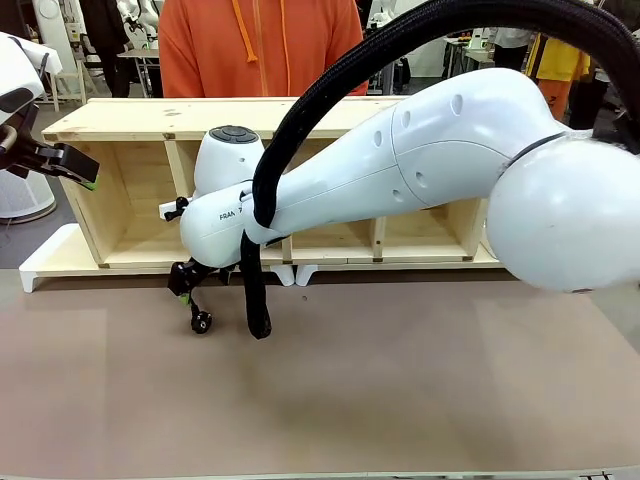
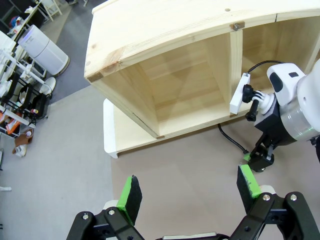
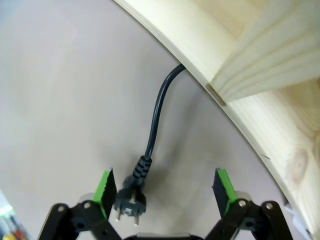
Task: Perform cable management.
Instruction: When the cord part of the Power Cable appears at the lower middle area of the table and stops, grasp the cord part of the Power Cable.
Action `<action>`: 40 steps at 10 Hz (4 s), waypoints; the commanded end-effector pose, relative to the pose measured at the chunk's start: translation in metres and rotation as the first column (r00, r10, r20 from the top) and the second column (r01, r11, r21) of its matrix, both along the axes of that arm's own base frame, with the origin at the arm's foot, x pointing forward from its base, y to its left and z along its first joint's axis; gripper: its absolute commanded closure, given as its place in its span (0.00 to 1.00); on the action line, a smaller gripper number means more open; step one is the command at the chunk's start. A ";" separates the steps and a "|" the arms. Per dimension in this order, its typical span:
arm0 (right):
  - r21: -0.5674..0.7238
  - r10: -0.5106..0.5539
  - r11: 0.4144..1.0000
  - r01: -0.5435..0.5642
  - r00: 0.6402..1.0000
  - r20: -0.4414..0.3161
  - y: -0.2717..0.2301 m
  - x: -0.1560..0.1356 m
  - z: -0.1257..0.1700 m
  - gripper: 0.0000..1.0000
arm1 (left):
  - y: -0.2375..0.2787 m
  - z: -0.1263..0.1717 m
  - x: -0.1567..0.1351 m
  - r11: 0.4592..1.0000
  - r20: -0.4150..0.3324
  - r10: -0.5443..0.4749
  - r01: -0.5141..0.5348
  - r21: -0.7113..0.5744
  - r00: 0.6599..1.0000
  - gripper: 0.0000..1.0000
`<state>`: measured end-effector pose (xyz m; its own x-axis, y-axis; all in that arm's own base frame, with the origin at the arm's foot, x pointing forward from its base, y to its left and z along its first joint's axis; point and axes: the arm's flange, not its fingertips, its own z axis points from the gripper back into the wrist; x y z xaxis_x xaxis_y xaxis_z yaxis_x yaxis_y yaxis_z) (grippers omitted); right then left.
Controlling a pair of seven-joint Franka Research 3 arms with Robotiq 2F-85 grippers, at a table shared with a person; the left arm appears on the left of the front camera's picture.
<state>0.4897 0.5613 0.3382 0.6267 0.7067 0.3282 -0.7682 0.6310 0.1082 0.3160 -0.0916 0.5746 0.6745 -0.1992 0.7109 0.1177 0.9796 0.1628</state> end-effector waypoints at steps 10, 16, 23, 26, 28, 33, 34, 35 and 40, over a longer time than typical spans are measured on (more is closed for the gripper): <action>-0.044 0.015 0.999 -0.019 0.996 -0.088 0.025 0.006 -0.022 0.00 | 0.000 0.000 0.000 1.000 0.000 0.004 -0.004 -0.002 1.000 0.00; -0.092 -0.056 0.995 0.047 0.993 -0.104 0.022 -0.016 -0.017 0.00 | 0.000 0.000 0.000 1.000 0.000 0.004 -0.004 -0.002 1.000 0.00; -0.173 -0.050 0.984 0.049 0.999 0.002 0.017 -0.013 -0.025 0.40 | 0.000 0.000 0.000 1.000 0.000 0.004 -0.004 -0.002 1.000 0.00; -0.160 -0.049 0.986 0.049 0.999 0.001 0.017 -0.011 -0.025 0.62 | 0.000 0.000 0.000 1.000 0.000 0.004 -0.004 -0.002 1.000 0.00; -0.156 -0.055 0.986 0.055 0.998 0.008 0.017 -0.011 -0.025 0.82 | 0.000 0.000 0.000 1.000 0.000 0.004 -0.004 -0.002 1.000 0.00; -0.159 -0.053 0.986 0.056 0.998 0.021 0.017 -0.017 -0.021 1.00 | 0.000 0.000 0.000 1.000 0.000 0.004 -0.004 -0.002 1.000 0.00; -0.168 -0.039 0.985 0.042 0.999 0.020 0.017 -0.021 -0.018 1.00 | 0.000 0.000 0.000 1.000 0.000 0.004 -0.004 -0.002 1.000 0.00; -0.174 -0.028 0.984 0.030 1.000 0.012 0.016 -0.026 -0.015 1.00 | 0.000 0.000 0.000 1.000 0.000 0.004 -0.004 -0.002 1.000 0.00; -0.188 -0.063 0.980 0.067 0.998 0.024 0.001 -0.056 0.002 1.00 | 0.000 0.000 0.000 1.000 0.000 0.004 -0.004 -0.002 1.000 0.00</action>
